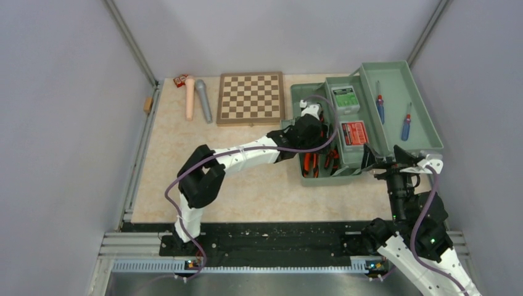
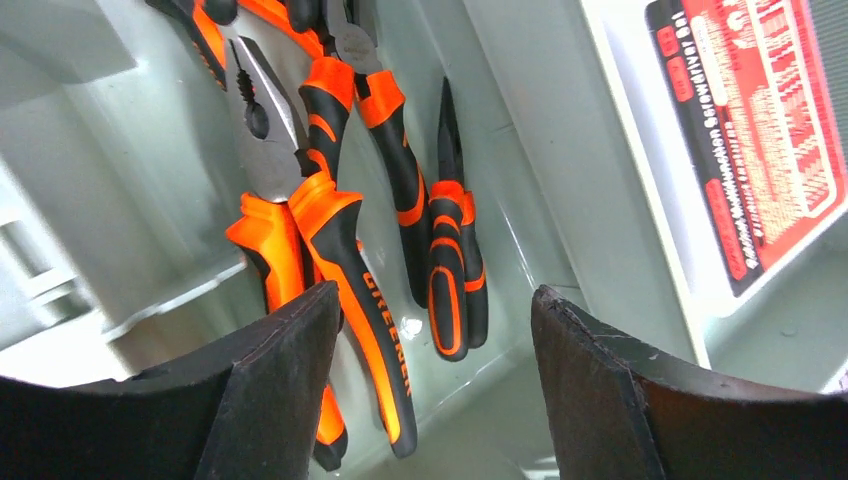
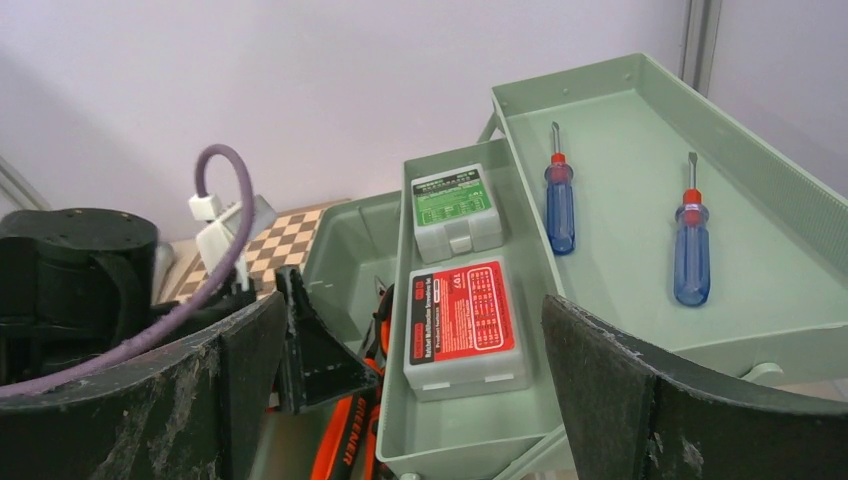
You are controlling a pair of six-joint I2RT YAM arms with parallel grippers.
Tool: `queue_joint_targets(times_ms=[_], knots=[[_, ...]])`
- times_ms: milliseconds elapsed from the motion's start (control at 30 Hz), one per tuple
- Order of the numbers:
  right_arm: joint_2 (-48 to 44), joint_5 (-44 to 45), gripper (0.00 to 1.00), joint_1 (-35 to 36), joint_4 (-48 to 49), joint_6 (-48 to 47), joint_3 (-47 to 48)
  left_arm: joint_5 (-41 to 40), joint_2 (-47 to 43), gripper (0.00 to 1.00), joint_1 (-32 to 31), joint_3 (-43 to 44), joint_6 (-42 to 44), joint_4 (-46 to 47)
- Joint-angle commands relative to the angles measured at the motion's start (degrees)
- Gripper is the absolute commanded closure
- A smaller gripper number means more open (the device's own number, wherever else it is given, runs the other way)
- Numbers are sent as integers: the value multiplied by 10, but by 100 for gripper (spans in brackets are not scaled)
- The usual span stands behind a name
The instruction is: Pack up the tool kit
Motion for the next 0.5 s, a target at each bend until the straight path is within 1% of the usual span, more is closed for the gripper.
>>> queue_joint_targets(times_ms=[0,100,267,367,467], knots=[[1,12,4,-2,14,-9,-1,-45,-102,25,-3,-24,20,25],[1,15,4,-2,14,-9,-1,-104,-145,26,-2,-59,33,17],[1,18,4,-2,14,-9,-1,-193,-189,28,-3,-99,34,-57],[0,19,4,-2,14,-8,0,-209,-196,30,-3,-124,28,-75],[1,19,4,-2,14,-8,-1,-197,-188,32,-3,-134,21,-73]])
